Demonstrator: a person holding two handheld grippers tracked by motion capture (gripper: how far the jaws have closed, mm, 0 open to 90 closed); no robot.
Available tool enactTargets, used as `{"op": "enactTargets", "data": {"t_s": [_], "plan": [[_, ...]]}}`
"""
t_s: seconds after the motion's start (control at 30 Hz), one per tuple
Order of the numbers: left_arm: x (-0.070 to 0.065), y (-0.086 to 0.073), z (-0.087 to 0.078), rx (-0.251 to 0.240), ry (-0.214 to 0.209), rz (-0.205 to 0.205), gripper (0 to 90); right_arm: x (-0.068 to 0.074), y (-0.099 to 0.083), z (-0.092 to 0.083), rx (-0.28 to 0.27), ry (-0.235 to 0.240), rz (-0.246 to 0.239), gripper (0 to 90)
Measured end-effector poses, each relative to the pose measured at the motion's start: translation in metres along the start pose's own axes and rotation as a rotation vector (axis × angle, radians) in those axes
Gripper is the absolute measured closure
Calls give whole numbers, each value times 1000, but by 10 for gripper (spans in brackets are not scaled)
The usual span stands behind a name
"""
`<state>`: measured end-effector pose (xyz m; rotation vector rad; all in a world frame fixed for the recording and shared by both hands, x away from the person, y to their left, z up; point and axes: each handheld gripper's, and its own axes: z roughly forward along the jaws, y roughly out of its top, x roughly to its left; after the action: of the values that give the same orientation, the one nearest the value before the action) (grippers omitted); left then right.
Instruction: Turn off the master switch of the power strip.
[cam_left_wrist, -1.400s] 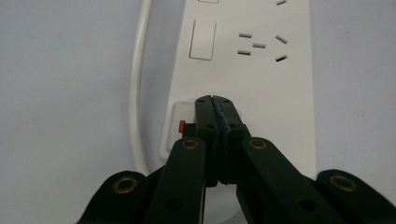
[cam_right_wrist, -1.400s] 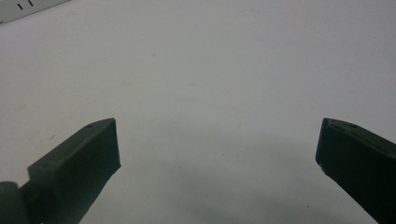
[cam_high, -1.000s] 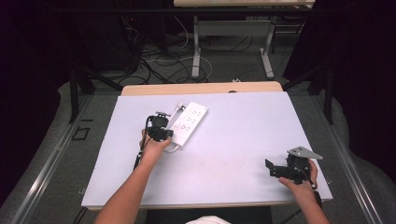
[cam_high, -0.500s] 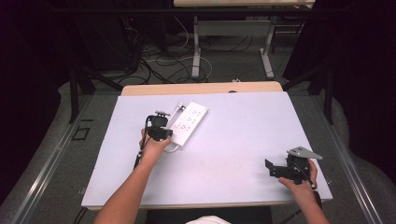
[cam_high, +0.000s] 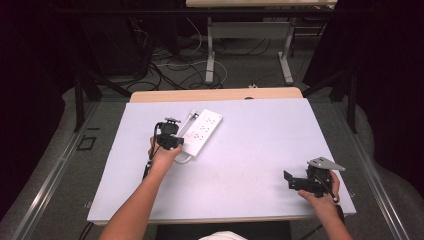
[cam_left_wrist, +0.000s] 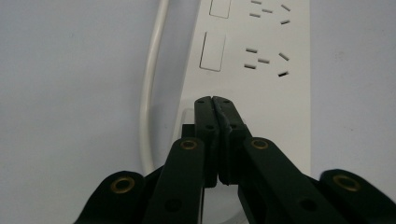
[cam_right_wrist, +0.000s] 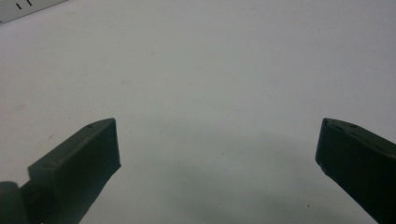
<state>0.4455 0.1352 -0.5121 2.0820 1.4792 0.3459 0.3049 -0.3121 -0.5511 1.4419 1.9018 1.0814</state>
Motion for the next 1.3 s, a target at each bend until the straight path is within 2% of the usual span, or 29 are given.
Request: {"op": "enactTargets", "data": {"t_s": [0.3, 0.37, 0.53, 0.77, 1.0, 1.1, 1.2, 1.23, 1.3], "plan": [[0, 3, -5, 0, -1, 13, 817, 0, 0, -1, -1, 0, 11, 0], [0, 3, -6, 0, -7, 3, 798, 0, 0, -1, -1, -1, 11, 0], [1, 3, -11, -6, -30, 14, 714, 0, 0, -2, -2, -2, 11, 0], [0, 3, -18, -35, -46, 9, 588, 0, 0, -2, -6, -1, 9, 0], [-3, 4, -26, -34, -68, 31, 506, 1, 1, -2, -10, -2, 6, 0], [-6, 5, -29, -36, -63, 58, 503, 1, 0, -2, -8, -1, 5, 0], [-7, 5, -32, -36, -61, 67, 488, 1, 0, -2, -6, 0, 3, 0], [-8, 4, -32, -38, -59, 58, 482, 1, 0, -2, -6, 1, 4, 0], [-8, 4, -34, -36, -57, 75, 474, 1, 0, -2, -7, 2, 4, 0]]}}
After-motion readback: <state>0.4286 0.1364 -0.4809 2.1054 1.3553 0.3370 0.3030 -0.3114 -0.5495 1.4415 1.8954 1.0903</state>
